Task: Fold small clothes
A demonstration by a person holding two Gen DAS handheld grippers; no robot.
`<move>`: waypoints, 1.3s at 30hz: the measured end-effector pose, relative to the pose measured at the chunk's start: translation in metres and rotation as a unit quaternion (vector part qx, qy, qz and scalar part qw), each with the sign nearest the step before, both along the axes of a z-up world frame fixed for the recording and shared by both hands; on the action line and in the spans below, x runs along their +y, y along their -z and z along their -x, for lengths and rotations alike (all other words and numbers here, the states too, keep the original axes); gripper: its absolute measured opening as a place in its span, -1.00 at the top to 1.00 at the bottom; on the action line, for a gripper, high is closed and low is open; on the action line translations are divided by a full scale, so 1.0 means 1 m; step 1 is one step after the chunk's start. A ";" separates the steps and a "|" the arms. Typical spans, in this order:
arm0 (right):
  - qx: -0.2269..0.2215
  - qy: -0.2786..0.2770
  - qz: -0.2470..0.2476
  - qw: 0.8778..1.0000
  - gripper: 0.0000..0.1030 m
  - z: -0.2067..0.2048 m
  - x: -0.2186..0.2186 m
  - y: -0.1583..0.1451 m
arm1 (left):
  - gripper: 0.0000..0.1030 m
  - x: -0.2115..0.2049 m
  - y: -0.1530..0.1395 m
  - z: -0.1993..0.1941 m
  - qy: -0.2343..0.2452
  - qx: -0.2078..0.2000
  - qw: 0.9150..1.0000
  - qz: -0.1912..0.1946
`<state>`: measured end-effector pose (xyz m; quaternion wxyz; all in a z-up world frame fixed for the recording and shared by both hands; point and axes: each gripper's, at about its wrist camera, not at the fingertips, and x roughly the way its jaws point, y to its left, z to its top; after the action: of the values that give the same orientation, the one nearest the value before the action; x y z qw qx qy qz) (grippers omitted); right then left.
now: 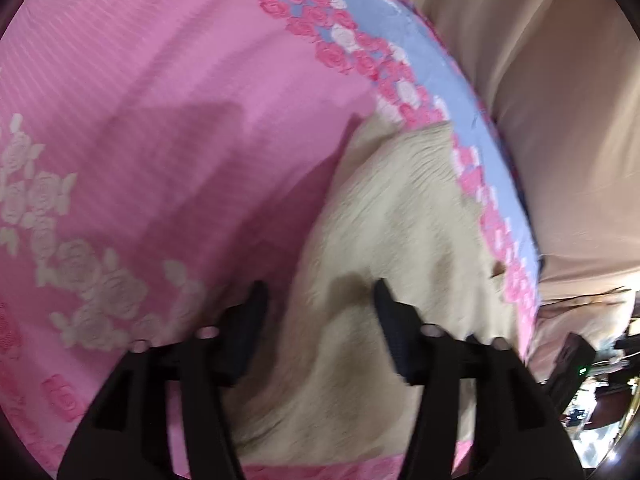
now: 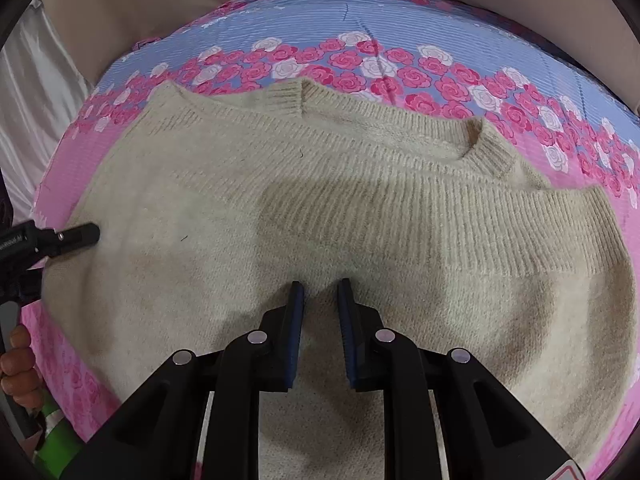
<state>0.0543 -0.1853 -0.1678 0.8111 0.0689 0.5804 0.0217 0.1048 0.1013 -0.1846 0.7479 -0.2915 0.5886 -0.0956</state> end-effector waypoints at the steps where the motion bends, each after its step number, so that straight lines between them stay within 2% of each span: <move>1: 0.000 0.000 0.000 1.000 0.68 0.000 0.000 0.000 | -0.10 -0.003 -0.001 -0.001 0.005 -0.006 1.000 -0.006; 2: 0.000 0.001 0.001 1.000 0.68 0.000 0.001 0.000 | 0.00 -0.007 -0.001 -0.004 0.014 -0.013 1.000 -0.014; 3: -0.001 0.002 0.002 1.000 0.68 0.000 0.001 0.000 | 0.56 -0.013 0.000 -0.006 0.032 -0.016 0.999 -0.012; 6: -0.002 0.004 0.000 1.000 0.68 0.000 0.000 0.000 | 0.74 -0.014 0.000 -0.008 0.029 -0.013 0.999 0.005; 11: 0.002 0.019 -0.024 1.000 0.68 0.001 -0.008 -0.001 | 0.77 -0.018 -0.038 0.006 0.029 -0.052 0.997 0.058; 15: 0.003 0.026 -0.043 0.999 0.68 0.002 -0.012 -0.001 | 0.77 -0.059 -0.091 0.024 0.086 -0.103 0.987 0.092; 19: 0.003 0.031 -0.071 0.997 0.68 0.003 -0.019 0.000 | 0.77 -0.117 -0.110 0.038 0.149 -0.116 0.977 0.097; 22: 0.005 0.038 -0.098 0.994 0.68 0.006 -0.030 -0.003 | 0.77 -0.151 -0.103 0.044 0.180 -0.104 0.976 0.070; 24: -0.007 0.046 -0.101 0.994 0.63 0.014 -0.036 -0.014 | 0.77 -0.158 -0.097 0.047 0.177 -0.091 0.977 0.071; 25: -0.016 0.043 -0.099 0.994 0.55 0.019 -0.037 -0.019 | 0.77 -0.160 -0.097 0.047 0.175 -0.091 0.978 0.068; 27: -0.022 0.026 -0.093 0.995 0.64 0.024 -0.035 -0.024 | 0.77 -0.155 -0.100 0.048 0.163 -0.095 0.980 0.063; 29: -0.019 0.012 -0.071 0.997 0.94 0.025 -0.029 -0.022 | 0.77 -0.147 -0.105 0.047 0.147 -0.095 0.982 0.067; 31: -0.007 0.005 -0.053 0.999 0.94 0.022 -0.023 -0.012 | 0.77 -0.134 -0.114 0.046 0.130 -0.102 0.984 0.069; 33: 0.007 0.005 -0.057 0.998 0.94 0.020 -0.024 0.001 | 0.77 -0.123 -0.119 0.046 0.119 -0.103 0.985 0.078; 35: 0.007 0.006 -0.064 0.998 0.94 0.017 -0.025 0.001 | 0.77 -0.117 -0.124 0.045 0.110 -0.100 0.984 0.093; 39: 0.012 0.003 -0.080 0.997 0.94 0.014 -0.030 0.004 | 0.77 -0.124 -0.130 0.047 0.120 -0.107 0.983 0.087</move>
<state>0.0404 -0.2155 -0.1722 0.7959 0.1361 0.5864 0.0647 0.0578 -0.0227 -0.0545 0.7616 -0.2707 0.5251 -0.2663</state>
